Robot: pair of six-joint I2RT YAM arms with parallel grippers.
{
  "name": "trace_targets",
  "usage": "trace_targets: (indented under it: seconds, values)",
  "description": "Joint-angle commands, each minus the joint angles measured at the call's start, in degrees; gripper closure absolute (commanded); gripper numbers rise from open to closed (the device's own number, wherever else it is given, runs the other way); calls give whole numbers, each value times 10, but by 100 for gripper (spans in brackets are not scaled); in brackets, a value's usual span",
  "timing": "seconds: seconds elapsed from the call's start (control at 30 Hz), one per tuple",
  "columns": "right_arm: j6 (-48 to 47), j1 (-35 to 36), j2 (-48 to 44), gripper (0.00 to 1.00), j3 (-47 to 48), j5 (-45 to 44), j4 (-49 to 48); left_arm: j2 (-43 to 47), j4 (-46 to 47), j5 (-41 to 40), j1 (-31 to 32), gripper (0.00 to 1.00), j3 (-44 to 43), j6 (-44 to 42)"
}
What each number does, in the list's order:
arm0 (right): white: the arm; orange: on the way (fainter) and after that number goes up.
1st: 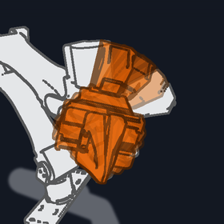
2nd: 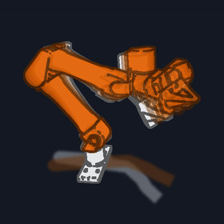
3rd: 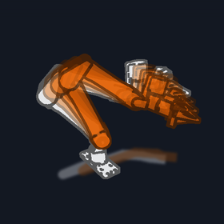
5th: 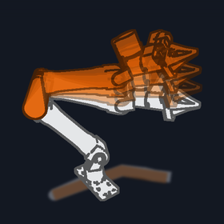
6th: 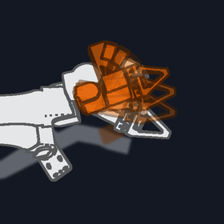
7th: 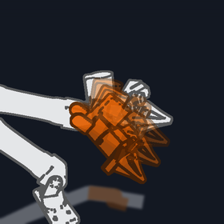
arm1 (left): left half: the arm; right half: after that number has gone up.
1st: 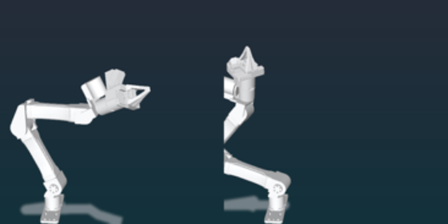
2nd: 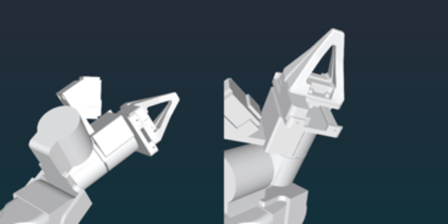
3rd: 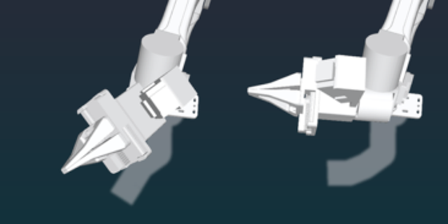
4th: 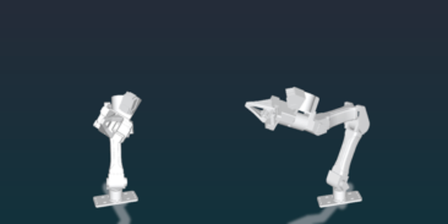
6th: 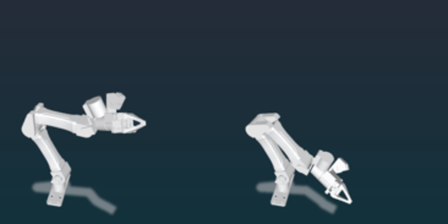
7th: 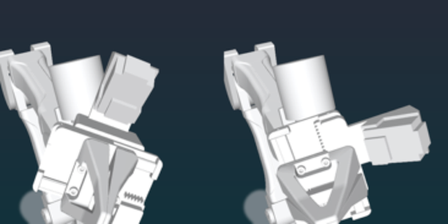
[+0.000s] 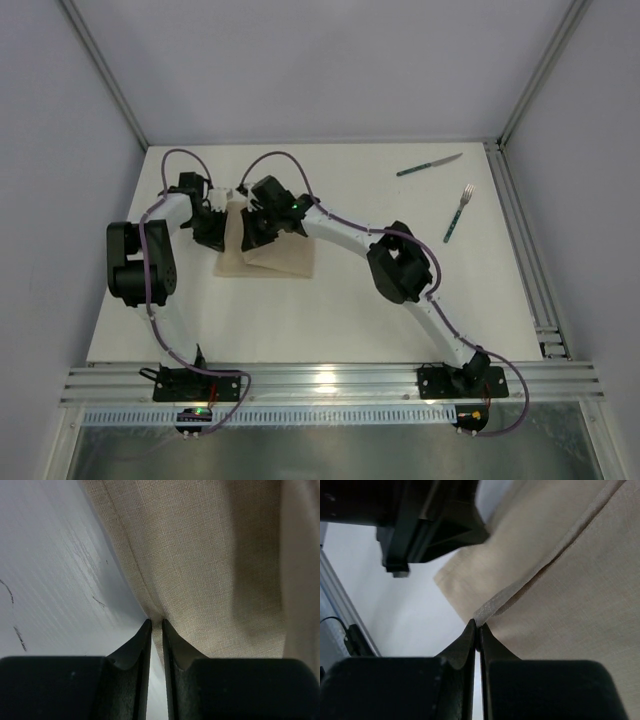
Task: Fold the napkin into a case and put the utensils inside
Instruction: Fold the rectangle-folded napkin at the center of the board.
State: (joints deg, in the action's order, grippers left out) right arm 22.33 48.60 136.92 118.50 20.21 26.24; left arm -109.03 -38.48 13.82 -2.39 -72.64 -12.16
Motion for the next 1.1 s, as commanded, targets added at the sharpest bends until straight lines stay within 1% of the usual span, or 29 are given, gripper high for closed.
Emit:
trace_targets:
  seconds: [0.0,0.03,0.17,0.3,0.5,0.67,0.8,0.83,0.9,0.93,0.97,1.03,1.07]
  values:
    - [69,18,21,96,45,45,-63,-9,-1,23,2,85,21,1]
    - [79,20,26,96,45,49,-88,-8,0,23,3,85,22,0]
    - [98,33,41,96,52,48,-123,-7,4,27,3,86,26,0]
    - [108,33,60,96,73,56,-124,-6,6,28,2,86,25,-1]
    - [145,40,71,96,73,59,-158,-1,5,23,2,86,24,-1]
    - [161,47,73,96,60,58,-160,3,5,23,1,86,22,-1]
    - [188,51,92,96,59,66,-172,8,3,16,1,86,17,-1]
    - [192,52,101,96,61,64,-174,8,2,16,1,86,17,-1]
    - [195,51,106,96,62,62,-180,12,1,7,0,82,17,-1]
    - [196,52,111,95,65,61,-181,18,1,2,-1,80,17,-2]
    - [197,52,111,88,65,60,-182,21,1,-3,-2,77,16,-4]
    - [190,51,109,80,67,55,-176,28,-1,-12,-8,75,14,-6]
    - [186,52,103,70,67,54,-175,35,-5,-15,-10,71,12,-8]
